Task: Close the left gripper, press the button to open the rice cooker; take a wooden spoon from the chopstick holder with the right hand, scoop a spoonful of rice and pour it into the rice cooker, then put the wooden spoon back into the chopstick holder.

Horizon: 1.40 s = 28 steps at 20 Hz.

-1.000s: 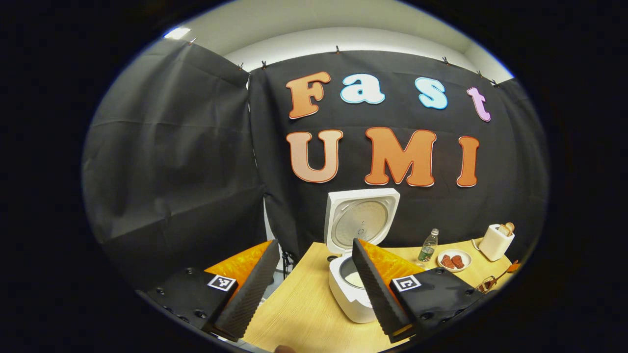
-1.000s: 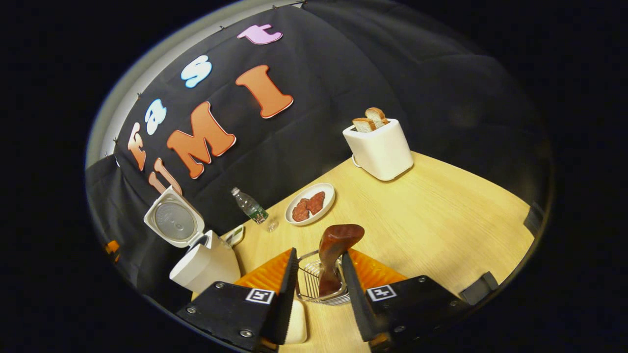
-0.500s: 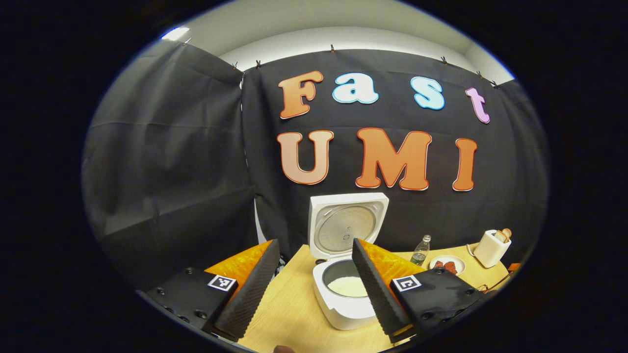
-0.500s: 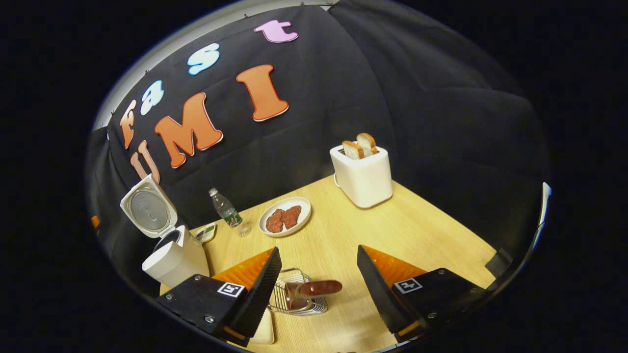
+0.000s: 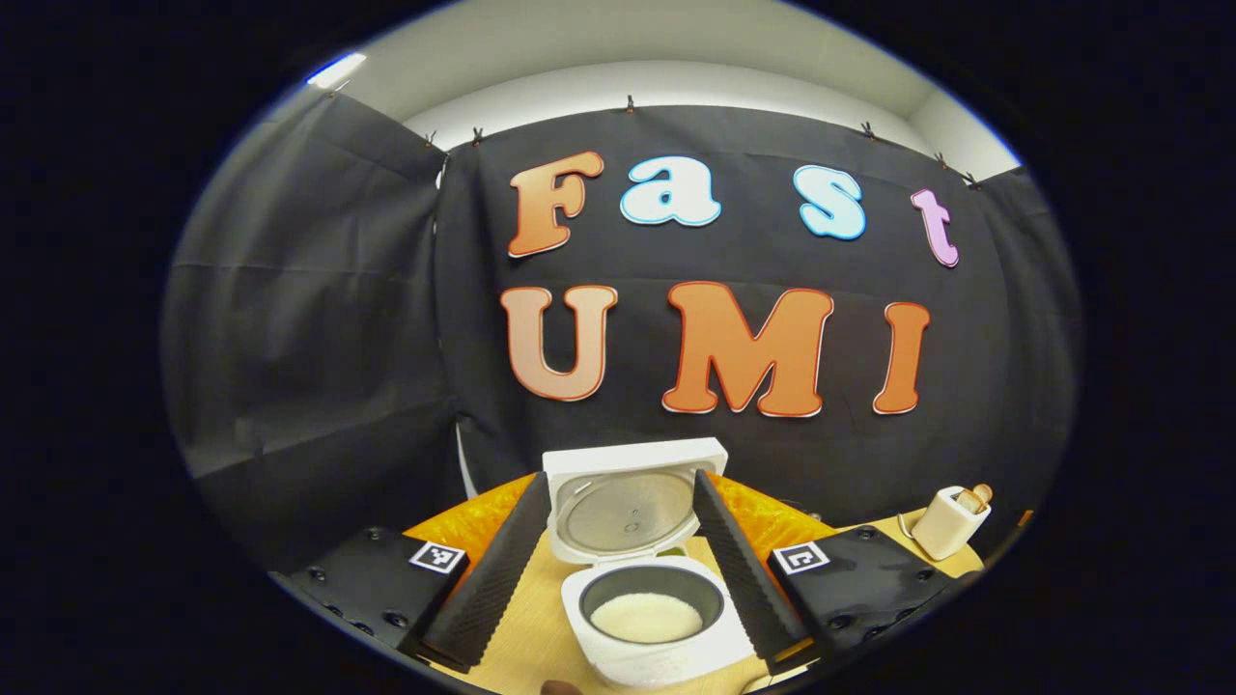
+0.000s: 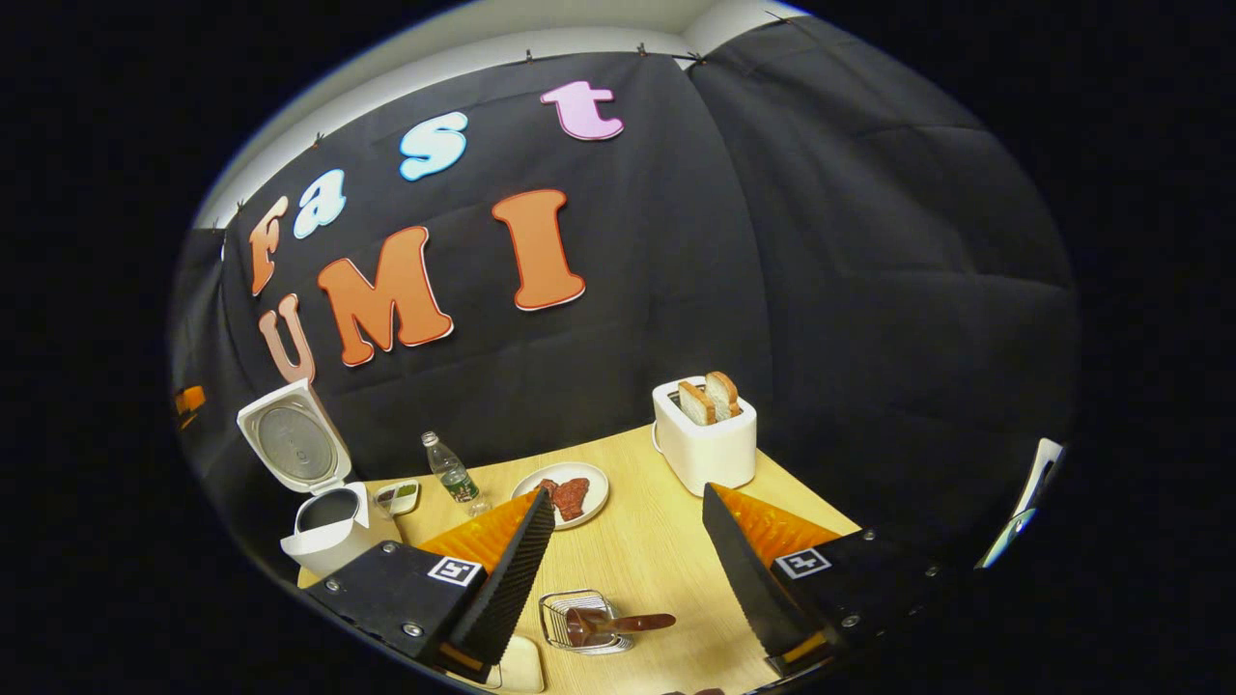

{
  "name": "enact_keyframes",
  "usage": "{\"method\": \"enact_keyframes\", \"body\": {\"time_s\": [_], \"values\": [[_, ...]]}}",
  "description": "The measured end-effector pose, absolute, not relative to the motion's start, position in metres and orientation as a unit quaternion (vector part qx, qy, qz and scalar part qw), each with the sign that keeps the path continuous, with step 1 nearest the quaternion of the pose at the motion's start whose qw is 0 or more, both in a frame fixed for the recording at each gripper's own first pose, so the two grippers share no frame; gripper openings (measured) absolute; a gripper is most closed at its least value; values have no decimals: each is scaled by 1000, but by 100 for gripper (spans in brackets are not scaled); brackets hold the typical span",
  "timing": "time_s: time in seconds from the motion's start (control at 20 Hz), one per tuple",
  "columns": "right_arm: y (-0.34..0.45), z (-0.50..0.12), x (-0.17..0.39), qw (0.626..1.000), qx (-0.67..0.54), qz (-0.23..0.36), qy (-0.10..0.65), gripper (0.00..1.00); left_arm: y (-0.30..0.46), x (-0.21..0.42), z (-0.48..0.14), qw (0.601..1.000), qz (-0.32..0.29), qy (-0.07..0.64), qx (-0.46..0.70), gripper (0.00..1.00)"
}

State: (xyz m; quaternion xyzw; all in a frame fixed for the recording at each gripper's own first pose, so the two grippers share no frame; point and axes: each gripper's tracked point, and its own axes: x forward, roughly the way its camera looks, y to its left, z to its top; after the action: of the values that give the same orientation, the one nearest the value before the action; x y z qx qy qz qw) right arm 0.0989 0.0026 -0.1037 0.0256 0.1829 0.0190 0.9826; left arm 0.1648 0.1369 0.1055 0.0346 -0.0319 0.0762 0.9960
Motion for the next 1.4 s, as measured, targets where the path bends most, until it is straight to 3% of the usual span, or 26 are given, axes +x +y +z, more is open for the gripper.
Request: {"method": "enact_keyframes", "body": {"time_s": [0.5, 0.8, 1.0, 1.4], "values": [[-16, -65, 80, 987, 23, -25, 155, 95, 151, 318, 125, 996, 70, -15, 52, 100], [-13, -52, 75, 988, -3, -28, 151, 94, 171, 385, 74, 995, 77, 54, 41, 100], [-1, -43, 73, 989, -15, -11, 148, 95, 182, 396, 62, 993, 92, 65, 40, 100], [4, -31, 66, 991, -14, 10, 135, 95, 164, 358, 48, 992, 82, 90, 19, 100]]}}
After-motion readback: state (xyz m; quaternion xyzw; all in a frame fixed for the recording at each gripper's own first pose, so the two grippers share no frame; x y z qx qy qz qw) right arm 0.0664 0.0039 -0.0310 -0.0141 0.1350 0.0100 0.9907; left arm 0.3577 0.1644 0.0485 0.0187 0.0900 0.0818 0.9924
